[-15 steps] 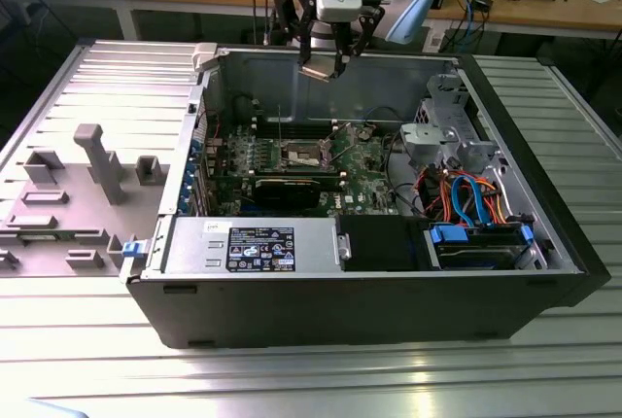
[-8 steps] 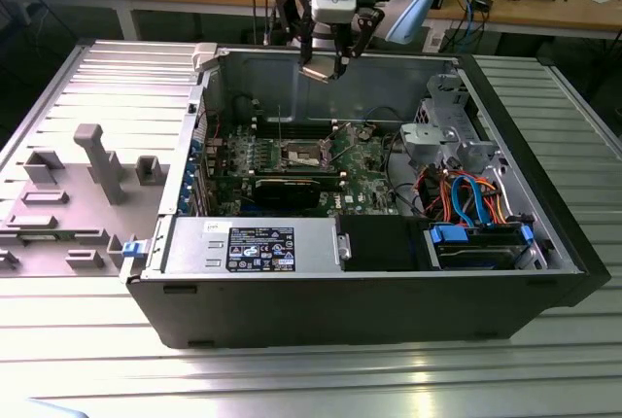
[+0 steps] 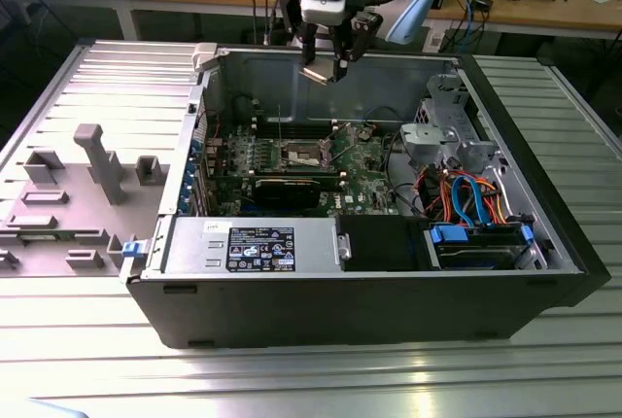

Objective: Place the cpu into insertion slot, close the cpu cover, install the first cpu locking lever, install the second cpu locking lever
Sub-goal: 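Place the cpu into insertion slot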

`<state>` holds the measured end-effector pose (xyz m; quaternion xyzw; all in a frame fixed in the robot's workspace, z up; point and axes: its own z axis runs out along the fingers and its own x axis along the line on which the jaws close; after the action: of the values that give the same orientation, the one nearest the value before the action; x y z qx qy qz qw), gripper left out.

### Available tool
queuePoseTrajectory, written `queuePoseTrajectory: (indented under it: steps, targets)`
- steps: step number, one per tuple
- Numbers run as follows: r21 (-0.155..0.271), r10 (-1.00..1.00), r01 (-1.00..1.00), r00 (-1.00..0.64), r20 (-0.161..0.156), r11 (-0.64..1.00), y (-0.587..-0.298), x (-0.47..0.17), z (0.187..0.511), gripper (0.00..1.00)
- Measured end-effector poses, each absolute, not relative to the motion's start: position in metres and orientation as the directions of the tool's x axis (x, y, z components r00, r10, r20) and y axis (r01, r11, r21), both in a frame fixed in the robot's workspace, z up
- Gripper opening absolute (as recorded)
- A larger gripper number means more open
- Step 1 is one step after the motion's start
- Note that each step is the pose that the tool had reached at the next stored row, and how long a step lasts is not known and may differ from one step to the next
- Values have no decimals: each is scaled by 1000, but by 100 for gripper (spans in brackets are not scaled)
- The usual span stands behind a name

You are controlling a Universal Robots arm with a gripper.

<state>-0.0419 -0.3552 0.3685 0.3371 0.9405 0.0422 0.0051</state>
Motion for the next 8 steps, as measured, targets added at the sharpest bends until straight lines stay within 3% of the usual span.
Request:
queuePoseTrajectory:
  steps: [8]
  targets:
    - [83,639,638,-769,19,766,-355,-42,368,54]
